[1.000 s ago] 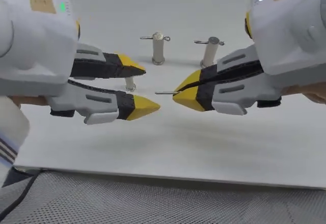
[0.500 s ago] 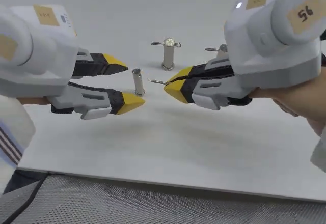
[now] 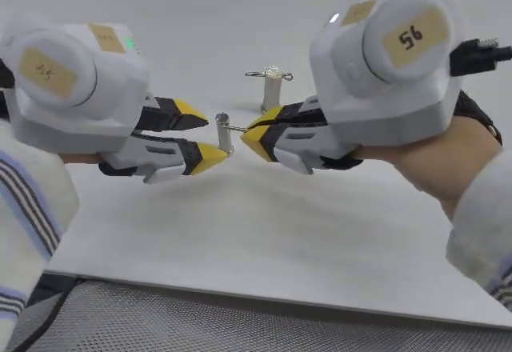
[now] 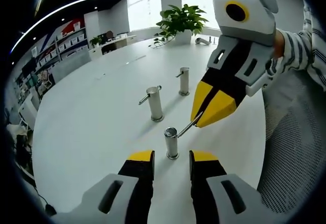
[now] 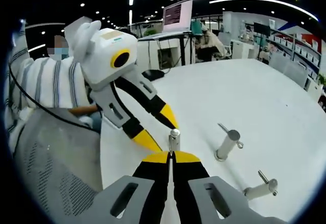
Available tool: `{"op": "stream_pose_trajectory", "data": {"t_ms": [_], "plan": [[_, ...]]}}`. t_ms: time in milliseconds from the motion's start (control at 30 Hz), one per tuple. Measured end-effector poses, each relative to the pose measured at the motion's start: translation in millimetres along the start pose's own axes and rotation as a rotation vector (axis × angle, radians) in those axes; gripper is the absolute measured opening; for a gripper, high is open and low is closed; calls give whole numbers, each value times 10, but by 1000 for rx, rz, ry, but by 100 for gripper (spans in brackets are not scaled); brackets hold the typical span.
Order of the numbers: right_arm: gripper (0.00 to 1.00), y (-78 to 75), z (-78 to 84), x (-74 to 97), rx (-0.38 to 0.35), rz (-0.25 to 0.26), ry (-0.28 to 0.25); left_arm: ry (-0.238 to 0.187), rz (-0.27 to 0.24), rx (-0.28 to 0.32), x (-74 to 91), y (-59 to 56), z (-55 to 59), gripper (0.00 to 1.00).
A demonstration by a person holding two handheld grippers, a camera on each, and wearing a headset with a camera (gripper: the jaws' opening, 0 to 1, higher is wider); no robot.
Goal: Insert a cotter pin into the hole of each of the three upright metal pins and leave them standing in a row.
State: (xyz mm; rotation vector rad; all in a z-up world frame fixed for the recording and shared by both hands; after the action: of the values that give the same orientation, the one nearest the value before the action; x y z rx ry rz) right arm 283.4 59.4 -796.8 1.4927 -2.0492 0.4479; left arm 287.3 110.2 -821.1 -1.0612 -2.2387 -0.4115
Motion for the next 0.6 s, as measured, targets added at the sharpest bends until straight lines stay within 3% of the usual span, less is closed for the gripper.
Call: {"op": "stream_pose_trajectory", "data": {"t_ms": [333,600], "plan": [[2,-93,48,59,-30,32,5,-8,17,9,-70,18,20,19],[2,-19,64,52,-36,24,2,-9,22,0,-133,19,17,15]]}}
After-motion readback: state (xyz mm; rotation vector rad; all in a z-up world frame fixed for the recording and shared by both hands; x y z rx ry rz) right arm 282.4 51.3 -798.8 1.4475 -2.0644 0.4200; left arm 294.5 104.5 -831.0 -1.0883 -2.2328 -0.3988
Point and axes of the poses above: the centre of the closed fingertips' face, and the gripper's own axes: x roughly backward along the fingers, y roughly to its left, z roughly out of its underside, the point moved 2 cm from there along x, roughly backward along the fingers, and after that the axes turned 1 degree about x, right-handed, at the moved point
